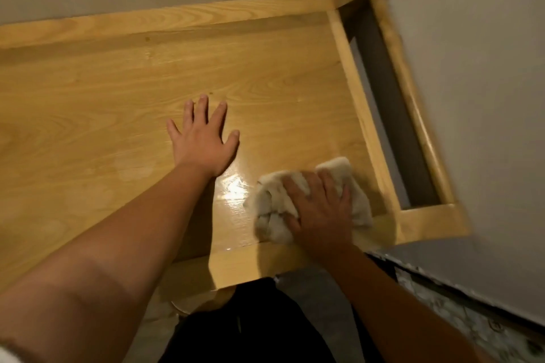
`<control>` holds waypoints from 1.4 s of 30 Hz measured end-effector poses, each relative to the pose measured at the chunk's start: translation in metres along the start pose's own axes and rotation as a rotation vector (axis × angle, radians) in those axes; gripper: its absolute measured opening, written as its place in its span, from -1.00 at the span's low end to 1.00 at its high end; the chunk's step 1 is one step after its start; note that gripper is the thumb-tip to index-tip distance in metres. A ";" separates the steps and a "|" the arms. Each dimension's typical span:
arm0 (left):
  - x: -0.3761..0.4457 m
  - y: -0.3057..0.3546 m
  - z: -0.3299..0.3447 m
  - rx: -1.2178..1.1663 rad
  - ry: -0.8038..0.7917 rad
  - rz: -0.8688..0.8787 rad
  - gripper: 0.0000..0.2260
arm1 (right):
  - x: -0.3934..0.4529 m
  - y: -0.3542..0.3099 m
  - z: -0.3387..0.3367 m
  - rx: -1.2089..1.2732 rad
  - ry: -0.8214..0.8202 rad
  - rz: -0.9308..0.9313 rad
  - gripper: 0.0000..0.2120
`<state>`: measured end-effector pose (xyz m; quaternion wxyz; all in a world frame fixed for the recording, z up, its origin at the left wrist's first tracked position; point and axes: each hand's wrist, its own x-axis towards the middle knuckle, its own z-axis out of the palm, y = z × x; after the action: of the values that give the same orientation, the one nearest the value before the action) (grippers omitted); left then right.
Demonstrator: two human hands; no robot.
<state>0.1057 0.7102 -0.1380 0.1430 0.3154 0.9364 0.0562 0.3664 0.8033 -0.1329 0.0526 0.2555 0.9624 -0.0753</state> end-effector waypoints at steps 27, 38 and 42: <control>0.018 0.099 0.031 0.033 -0.063 0.148 -0.35 | 0.163 0.063 -0.016 -0.031 -0.002 0.223 -0.38; 0.018 0.100 0.035 0.042 0.031 0.149 -0.43 | 0.350 0.059 -0.037 0.026 -0.003 0.239 -0.38; 0.018 0.100 0.034 0.037 0.029 0.151 -0.43 | 0.399 0.059 -0.043 0.046 -0.015 0.232 -0.36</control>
<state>0.1593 0.8009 -0.1549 0.1190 0.3868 0.9129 0.0540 0.0488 1.0544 -0.1536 0.0624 0.3659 0.9239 -0.0926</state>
